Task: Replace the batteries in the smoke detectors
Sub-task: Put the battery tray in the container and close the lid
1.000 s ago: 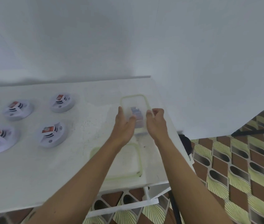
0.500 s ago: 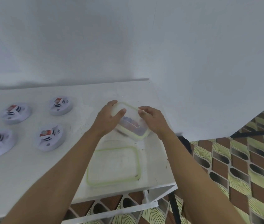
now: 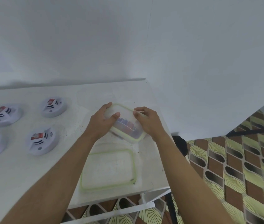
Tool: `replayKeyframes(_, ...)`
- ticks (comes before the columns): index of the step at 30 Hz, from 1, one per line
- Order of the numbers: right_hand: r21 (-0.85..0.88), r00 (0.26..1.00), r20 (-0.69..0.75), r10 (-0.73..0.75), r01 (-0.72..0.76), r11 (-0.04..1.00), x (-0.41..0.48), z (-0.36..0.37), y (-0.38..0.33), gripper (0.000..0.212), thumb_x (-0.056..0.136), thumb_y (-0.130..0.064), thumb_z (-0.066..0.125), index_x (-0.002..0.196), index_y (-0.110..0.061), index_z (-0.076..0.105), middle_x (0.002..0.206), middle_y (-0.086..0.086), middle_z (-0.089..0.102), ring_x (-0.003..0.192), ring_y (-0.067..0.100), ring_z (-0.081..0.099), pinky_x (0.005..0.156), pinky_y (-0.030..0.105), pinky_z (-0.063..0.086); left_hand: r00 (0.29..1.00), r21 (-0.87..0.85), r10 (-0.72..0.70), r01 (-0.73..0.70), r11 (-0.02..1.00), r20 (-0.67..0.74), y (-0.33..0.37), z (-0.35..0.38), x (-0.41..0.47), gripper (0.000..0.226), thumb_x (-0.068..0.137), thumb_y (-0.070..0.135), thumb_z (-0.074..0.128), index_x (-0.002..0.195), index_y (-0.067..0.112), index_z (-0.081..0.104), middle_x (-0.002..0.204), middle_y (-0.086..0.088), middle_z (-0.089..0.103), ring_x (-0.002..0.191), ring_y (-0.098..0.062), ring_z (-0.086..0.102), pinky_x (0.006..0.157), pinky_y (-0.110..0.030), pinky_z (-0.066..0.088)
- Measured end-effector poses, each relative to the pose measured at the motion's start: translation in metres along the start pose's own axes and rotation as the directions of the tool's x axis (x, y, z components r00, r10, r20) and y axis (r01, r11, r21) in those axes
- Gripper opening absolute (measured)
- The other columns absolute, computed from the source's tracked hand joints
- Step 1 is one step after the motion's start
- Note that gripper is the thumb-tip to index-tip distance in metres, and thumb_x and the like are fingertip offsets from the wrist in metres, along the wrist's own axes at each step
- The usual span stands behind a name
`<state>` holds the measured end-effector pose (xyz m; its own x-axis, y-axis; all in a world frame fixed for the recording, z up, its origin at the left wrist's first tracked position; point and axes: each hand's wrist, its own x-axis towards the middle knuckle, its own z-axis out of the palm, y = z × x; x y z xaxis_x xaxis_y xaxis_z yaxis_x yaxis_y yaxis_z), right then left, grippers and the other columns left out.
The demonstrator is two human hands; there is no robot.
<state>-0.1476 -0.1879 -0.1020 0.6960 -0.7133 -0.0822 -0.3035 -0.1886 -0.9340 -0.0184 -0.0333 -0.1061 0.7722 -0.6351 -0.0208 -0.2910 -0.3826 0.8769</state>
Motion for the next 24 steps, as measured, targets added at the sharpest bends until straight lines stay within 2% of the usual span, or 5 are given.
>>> replayKeyframes(8, -0.089, 0.992, -0.125, -0.002, -0.01, 0.996, -0.006, -0.003, -0.001, 0.03, 0.091, -0.044, 0.068, 0.113, -0.024, 0.069, 0.111, -0.013, 0.066, 0.112, 0.009, 0.061, 0.095, 0.027, 0.045, 0.997, -0.053, -0.073, 0.072, 0.996, -0.015, 0.005, 0.002, 0.002, 0.059, 0.083, 0.053, 0.07, 0.135, 0.037, 0.047, 0.127, 0.004, 0.055, 0.113, -0.019, 0.057, 0.096, -0.035, 0.049)
replayKeyframes(11, -0.086, 0.964, -0.268, 0.003, -0.027, 0.996, -0.015, -0.001, 0.0, 0.038, 0.093, -0.039, 0.065, 0.126, -0.023, 0.058, 0.13, -0.006, 0.057, 0.122, 0.015, 0.053, 0.104, 0.037, 0.041, 0.984, -0.077, -0.16, 0.154, 0.985, -0.077, 0.013, 0.008, -0.002, 0.069, 0.076, 0.055, 0.076, 0.132, 0.032, 0.044, 0.12, -0.004, 0.056, 0.108, -0.023, 0.058, 0.088, -0.037, 0.052)
replayKeyframes(17, 0.212, 0.96, -0.258, 0.109, -0.054, 0.976, -0.027, 0.009, 0.002, 0.06, 0.101, -0.031, 0.056, 0.153, -0.016, 0.031, 0.155, 0.001, 0.034, 0.139, 0.018, 0.039, 0.104, 0.024, 0.032, 0.98, 0.093, -0.189, 0.194, 0.977, -0.059, 0.028, 0.018, -0.015, 0.084, 0.07, 0.068, 0.072, 0.132, 0.022, 0.04, 0.113, -0.002, 0.05, 0.096, -0.024, 0.063, 0.077, -0.042, 0.06)
replayKeyframes(21, 0.304, 0.948, -0.274, 0.163, -0.075, 0.95, -0.019, 0.012, 0.003, 0.051, 0.105, -0.031, 0.048, 0.151, -0.018, 0.03, 0.154, 0.004, 0.034, 0.139, 0.022, 0.04, 0.109, 0.03, 0.036, 0.988, 0.249, -0.131, 0.148, 0.957, -0.084, 0.025, 0.007, -0.017, 0.064, 0.073, 0.074, 0.066, 0.081, 0.012, 0.049, 0.084, -0.01, 0.06, 0.074, -0.027, 0.07, 0.075, -0.042, 0.058)
replayKeyframes(24, 0.344, 0.947, -0.263, 0.187, -0.089, 0.935, -0.016, 0.014, 0.006, 0.036, 0.106, -0.031, 0.045, 0.14, -0.02, 0.04, 0.126, -0.004, 0.055, 0.12, 0.019, 0.053, 0.09, 0.025, 0.044, 0.991, 0.214, -0.116, 0.128, 0.969, -0.065, 0.02, 0.001, -0.018, 0.053, 0.08, 0.06, 0.069, 0.097, 0.011, 0.059, 0.102, -0.013, 0.062, 0.089, -0.024, 0.066, 0.076, -0.037, 0.05)
